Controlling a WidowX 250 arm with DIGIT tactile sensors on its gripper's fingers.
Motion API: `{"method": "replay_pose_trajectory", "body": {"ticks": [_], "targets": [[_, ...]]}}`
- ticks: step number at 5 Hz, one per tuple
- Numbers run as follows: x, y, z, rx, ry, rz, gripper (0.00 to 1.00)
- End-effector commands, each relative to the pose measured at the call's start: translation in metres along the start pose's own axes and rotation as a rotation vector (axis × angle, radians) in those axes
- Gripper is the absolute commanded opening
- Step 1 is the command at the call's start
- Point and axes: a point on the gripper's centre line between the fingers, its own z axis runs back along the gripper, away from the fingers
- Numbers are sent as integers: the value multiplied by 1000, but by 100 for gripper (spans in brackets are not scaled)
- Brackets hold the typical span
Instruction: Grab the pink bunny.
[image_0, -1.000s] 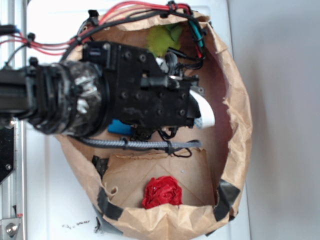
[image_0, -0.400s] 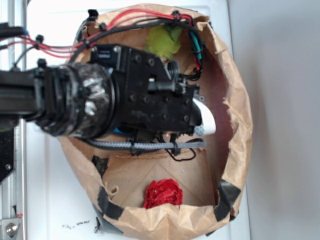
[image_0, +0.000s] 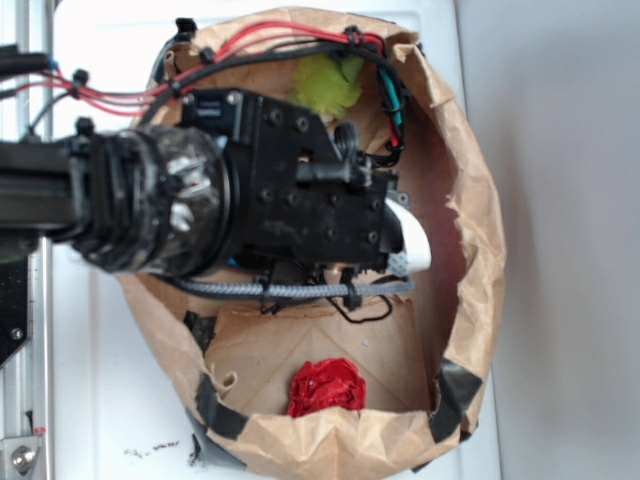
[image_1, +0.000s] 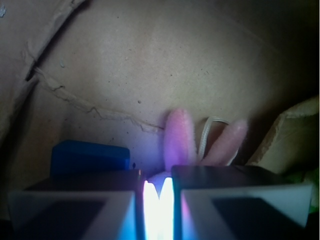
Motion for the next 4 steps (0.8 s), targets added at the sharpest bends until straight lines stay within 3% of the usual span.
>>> {"method": "replay_pose_trajectory", "body": {"ticks": [1, 2, 4], "targets": [[0, 7, 21, -46, -46, 34, 0], [2, 20, 61, -143, -106, 69, 0], [8, 41, 84, -193, -141, 126, 0]]}}
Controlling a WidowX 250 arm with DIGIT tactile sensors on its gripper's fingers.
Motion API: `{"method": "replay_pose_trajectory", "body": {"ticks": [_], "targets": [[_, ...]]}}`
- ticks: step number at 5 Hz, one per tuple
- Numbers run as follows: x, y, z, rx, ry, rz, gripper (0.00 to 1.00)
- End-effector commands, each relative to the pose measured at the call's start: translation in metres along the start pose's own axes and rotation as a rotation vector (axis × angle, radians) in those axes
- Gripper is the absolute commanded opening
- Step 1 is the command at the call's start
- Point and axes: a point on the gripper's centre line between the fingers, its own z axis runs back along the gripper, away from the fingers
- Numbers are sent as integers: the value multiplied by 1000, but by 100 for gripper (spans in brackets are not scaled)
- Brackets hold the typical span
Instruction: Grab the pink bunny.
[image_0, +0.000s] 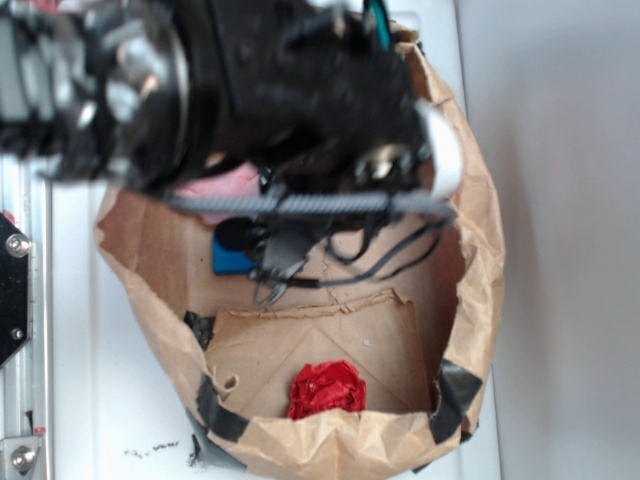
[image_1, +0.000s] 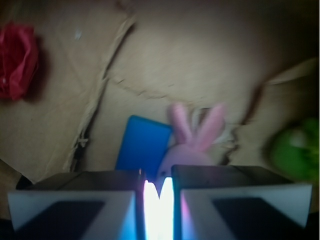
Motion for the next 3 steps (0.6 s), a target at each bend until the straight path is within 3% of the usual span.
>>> {"method": "replay_pose_trajectory", "body": {"ticks": [1, 2, 3], "targets": [[9, 19, 27, 22, -75, 31, 0], [13, 24, 26, 24, -85, 33, 100], [18, 22, 19, 39, -101, 49, 100]]}}
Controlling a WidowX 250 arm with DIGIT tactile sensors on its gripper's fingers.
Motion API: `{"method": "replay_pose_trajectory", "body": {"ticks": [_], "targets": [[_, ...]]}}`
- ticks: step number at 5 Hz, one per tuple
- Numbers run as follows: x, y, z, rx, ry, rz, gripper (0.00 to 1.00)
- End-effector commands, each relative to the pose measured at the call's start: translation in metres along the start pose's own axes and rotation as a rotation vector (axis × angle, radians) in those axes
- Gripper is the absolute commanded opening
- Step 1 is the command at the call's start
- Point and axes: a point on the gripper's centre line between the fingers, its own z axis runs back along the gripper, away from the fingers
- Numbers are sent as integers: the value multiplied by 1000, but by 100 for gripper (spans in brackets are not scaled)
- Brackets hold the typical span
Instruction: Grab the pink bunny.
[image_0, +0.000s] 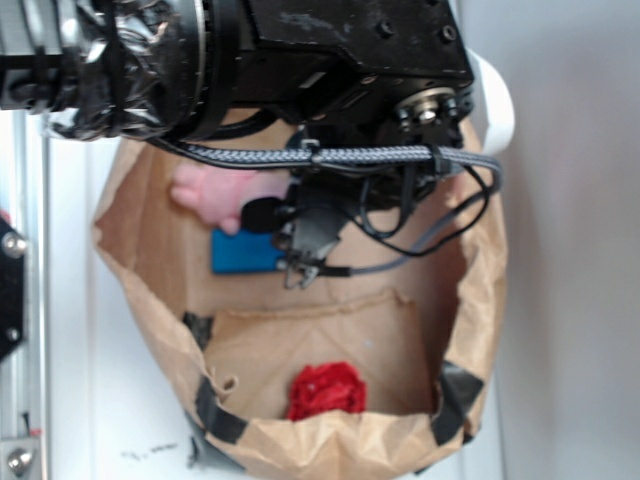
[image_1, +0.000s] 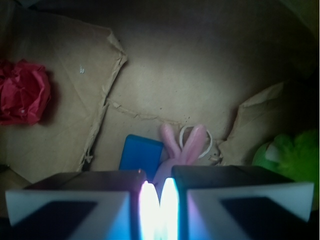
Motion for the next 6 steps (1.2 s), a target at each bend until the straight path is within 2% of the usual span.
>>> {"method": "replay_pose_trajectory", "body": {"ticks": [1, 2, 3, 4, 6], "targets": [[16, 15, -1, 18, -43, 75, 100], [18, 11, -16, -25, -39, 109, 100], [18, 7, -27, -31, -92, 123, 100], [19, 4, -34, -44, -104, 169, 100], [28, 12, -51, -2, -48, 301, 100]]}}
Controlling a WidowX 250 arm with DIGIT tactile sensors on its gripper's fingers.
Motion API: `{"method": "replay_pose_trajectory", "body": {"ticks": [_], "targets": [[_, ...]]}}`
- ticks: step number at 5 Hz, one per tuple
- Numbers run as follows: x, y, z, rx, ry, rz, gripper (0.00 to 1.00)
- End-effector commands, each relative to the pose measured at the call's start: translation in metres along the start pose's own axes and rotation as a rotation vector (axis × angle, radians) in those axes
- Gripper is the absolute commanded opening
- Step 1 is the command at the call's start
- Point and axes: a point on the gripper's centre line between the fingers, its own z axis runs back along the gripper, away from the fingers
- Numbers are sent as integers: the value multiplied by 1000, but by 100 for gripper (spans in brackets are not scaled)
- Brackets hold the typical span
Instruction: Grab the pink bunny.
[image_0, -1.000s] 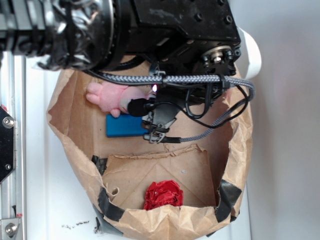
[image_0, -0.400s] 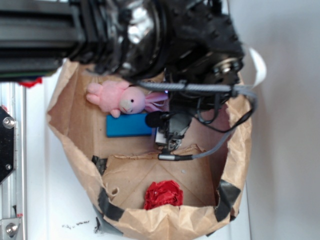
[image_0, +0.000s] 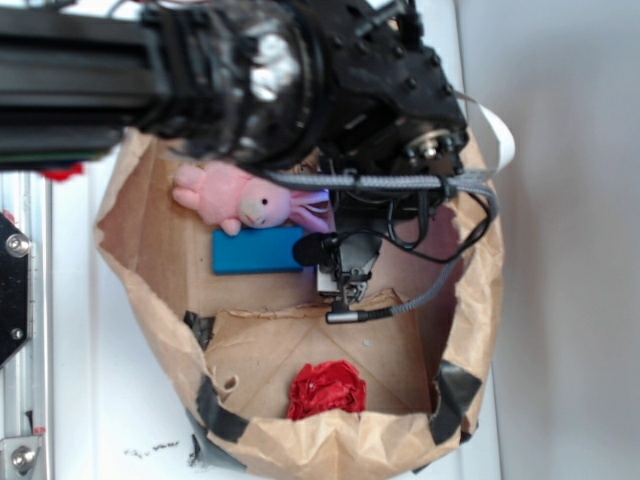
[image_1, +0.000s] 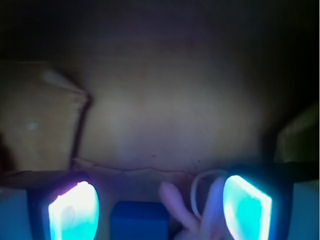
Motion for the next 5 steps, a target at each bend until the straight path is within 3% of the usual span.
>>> {"method": "replay_pose_trajectory", "body": {"ticks": [1, 2, 3, 4, 5], "targets": [[8, 19, -5, 91, -17, 15, 100], [2, 26, -18, 166, 2, 15, 100], [0, 32, -25, 189, 32, 4, 100], [-46, 19, -26, 195, 67, -61, 100], [-44, 31, -30, 240, 90, -113, 100]]}}
